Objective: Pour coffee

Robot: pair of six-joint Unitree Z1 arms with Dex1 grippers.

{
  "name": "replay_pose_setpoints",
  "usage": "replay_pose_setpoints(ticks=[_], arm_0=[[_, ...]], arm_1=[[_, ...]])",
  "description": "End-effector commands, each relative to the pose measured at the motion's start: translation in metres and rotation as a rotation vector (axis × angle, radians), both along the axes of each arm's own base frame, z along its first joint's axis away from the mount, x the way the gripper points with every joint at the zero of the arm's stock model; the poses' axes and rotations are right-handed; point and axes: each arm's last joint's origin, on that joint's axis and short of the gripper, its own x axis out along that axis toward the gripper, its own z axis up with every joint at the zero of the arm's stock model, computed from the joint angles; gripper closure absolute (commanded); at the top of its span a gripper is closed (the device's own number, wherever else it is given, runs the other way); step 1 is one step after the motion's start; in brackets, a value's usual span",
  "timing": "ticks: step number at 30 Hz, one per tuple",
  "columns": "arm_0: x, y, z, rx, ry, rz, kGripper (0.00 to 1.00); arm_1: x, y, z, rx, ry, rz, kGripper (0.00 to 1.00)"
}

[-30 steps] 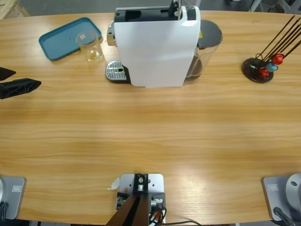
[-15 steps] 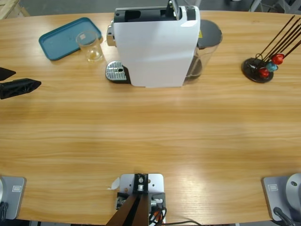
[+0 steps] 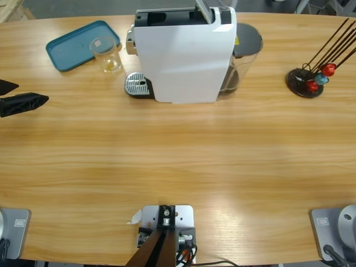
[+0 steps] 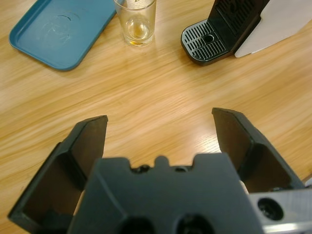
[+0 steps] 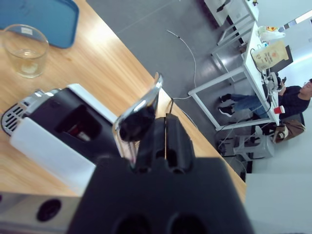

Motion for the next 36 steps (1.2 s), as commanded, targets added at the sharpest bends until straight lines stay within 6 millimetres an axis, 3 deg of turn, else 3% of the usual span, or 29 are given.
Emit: replay_pose_setpoints(ticks=[1, 22, 36], arm_0=[[-0.008, 0.004, -0.006, 0.000, -0.002, -0.021, 0.069], [-0.009, 0.004, -0.007, -0.001, -0.002, -0.023, 0.069], [-0.010, 0.005, -0.007, -0.009, 0.000, -0.033, 0.069]], arm_1=[[-0.010, 0.043, -0.057, -0.089, 0.065, 0.046, 1.000], [-0.020, 0.068, -0.093, -0.097, 0.123, 0.066, 1.000], [-0.019, 0.074, -0.109, -0.097, 0.149, 0.052, 1.000]])
